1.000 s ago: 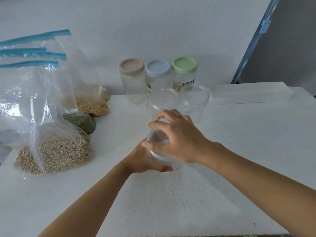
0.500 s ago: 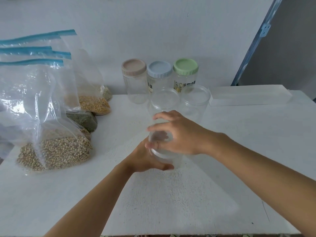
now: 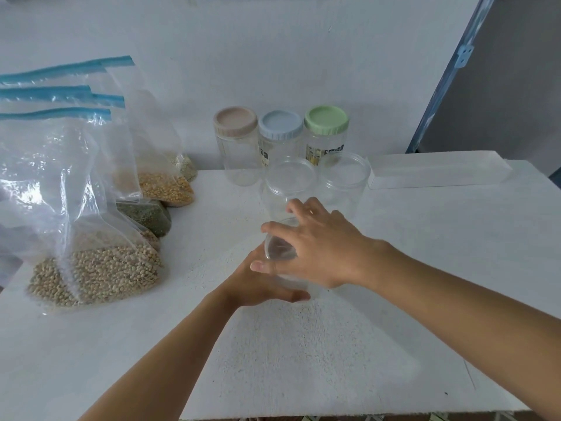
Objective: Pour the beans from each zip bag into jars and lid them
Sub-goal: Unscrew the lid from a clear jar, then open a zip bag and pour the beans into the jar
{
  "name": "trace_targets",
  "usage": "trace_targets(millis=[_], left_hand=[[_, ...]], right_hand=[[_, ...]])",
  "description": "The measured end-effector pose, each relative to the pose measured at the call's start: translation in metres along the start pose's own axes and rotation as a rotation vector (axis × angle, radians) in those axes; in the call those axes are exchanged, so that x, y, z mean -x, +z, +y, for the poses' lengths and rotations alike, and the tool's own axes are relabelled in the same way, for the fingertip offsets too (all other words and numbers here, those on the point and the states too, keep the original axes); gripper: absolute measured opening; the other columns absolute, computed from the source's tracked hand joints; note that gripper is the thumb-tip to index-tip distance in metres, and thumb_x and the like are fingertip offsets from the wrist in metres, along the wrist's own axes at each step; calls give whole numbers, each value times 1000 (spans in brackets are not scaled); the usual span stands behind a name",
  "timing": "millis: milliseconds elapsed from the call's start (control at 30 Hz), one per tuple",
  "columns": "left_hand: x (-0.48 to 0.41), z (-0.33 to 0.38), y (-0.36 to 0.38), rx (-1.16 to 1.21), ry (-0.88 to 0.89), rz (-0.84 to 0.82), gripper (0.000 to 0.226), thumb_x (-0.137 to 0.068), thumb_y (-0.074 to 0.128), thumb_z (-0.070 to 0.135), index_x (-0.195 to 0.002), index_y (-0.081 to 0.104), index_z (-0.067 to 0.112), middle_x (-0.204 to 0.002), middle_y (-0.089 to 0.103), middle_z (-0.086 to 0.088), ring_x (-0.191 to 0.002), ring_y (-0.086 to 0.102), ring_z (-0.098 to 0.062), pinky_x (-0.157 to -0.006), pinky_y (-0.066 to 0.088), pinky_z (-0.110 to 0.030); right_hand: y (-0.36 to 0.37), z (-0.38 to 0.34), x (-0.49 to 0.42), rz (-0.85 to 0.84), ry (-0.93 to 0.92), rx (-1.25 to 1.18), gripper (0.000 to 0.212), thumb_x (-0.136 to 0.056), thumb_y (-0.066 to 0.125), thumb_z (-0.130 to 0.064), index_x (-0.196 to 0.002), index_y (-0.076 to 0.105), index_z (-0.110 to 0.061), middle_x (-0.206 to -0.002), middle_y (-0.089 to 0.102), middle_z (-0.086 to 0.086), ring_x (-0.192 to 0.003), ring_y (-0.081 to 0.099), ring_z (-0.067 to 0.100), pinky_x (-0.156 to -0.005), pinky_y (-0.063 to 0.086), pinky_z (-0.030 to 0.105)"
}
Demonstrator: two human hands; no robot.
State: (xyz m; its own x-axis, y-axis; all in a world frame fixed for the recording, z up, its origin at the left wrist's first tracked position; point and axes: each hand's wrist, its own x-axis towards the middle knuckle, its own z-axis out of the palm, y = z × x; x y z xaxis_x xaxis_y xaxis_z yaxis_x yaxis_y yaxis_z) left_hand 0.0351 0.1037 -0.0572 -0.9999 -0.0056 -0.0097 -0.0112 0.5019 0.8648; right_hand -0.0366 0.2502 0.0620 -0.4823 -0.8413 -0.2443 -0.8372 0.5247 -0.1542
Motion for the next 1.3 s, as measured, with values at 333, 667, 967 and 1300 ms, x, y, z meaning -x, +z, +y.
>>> trace_targets(millis=[333, 667, 967, 1300], left_hand=[[-3, 0, 0, 35, -24, -59, 91, -64, 96, 43, -142, 51, 28, -140, 57, 11, -133, 54, -14, -111, 47, -42], [-10, 3, 12, 73, -74, 4, 109, -50, 100, 49, -138, 39, 30, -137, 60, 8, -136, 52, -7, -119, 40, -39], [-16, 13, 29, 24, -30, 149, 104, -48, 93, 67, -138, 45, 43, -135, 51, 22, -127, 52, -7, -107, 49, -35], [-26, 21, 44, 67, -40, 132, 110, -53, 96, 58, -145, 40, 35, -139, 50, 11, -127, 52, -11, -107, 50, -40]], right_hand=[[-15, 21, -3, -99, -352, -114, 48, -73, 78, -34, -115, 63, -47, -127, 41, -15, -118, 35, 10, -103, 38, 44], [-11, 72, 26, 438, -193, -1177, 40, -84, 53, -27, -123, 60, -30, -135, 58, -9, -129, 57, 17, -98, 52, 47], [86, 132, 35, 657, 525, -1471, 28, -92, 54, 14, -104, 63, -9, -113, 65, 22, -90, 76, 27, -74, 64, 51], [136, 156, 35, 599, 397, -407, 43, -83, 66, 0, -125, 63, -9, -115, 64, 10, -112, 54, 35, -88, 46, 44]])
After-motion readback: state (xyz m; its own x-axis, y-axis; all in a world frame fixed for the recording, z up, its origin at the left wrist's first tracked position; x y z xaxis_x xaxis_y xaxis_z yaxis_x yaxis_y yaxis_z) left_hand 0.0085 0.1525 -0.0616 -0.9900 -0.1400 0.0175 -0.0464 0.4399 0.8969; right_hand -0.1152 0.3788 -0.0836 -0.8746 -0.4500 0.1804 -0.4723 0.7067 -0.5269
